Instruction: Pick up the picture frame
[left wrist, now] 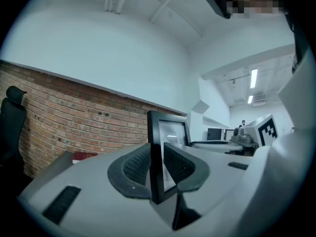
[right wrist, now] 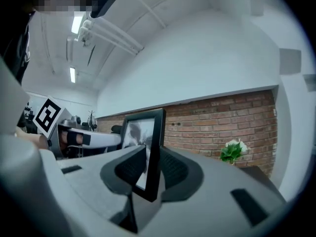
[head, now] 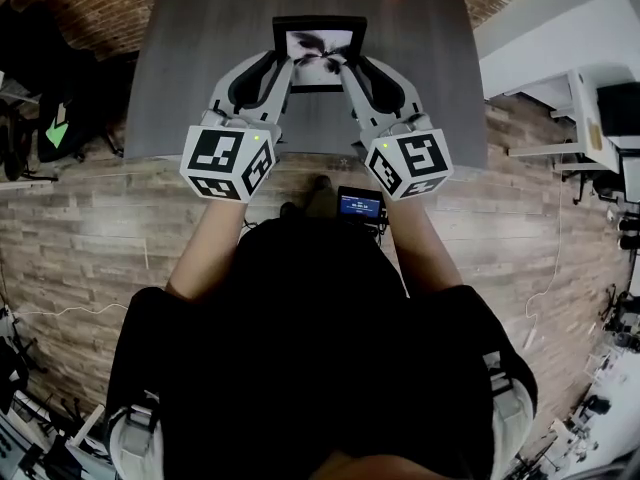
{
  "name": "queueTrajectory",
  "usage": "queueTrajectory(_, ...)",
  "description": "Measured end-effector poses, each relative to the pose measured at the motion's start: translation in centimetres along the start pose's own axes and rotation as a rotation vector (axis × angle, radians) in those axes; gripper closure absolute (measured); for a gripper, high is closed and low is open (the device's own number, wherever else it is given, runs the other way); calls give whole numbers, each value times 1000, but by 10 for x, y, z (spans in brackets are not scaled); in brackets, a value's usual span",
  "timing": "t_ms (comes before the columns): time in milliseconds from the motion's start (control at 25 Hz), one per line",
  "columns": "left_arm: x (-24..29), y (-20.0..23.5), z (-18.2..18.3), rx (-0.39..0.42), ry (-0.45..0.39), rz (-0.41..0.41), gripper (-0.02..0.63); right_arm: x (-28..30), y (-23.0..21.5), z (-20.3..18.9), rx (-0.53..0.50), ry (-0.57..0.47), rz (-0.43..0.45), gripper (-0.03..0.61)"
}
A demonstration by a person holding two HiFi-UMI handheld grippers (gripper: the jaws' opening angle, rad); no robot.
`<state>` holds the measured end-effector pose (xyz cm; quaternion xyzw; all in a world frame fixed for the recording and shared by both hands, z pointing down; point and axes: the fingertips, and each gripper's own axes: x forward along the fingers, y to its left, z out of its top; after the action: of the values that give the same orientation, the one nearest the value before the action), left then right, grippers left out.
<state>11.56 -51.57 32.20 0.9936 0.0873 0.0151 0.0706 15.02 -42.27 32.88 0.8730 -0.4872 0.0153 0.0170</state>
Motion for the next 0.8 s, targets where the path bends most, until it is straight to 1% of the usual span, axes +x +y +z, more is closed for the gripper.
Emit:
queueTrajectory(160, -15, -21, -3, 4, 0, -6, 535, -23, 5, -1, 3, -9, -6, 488)
queueTrajectory(440, -41, -74, -13, 25, 24, 2, 535, -78, 7, -8, 36, -17, -1, 488)
queueTrajectory(560, -55, -106, -25, 12, 31, 1, 535, -114, 8, -12, 36, -20, 4, 488)
queueTrajectory(800, -89, -181, -62, -24, 71, 3, 535, -203, 12, -34, 52, 7, 4, 488)
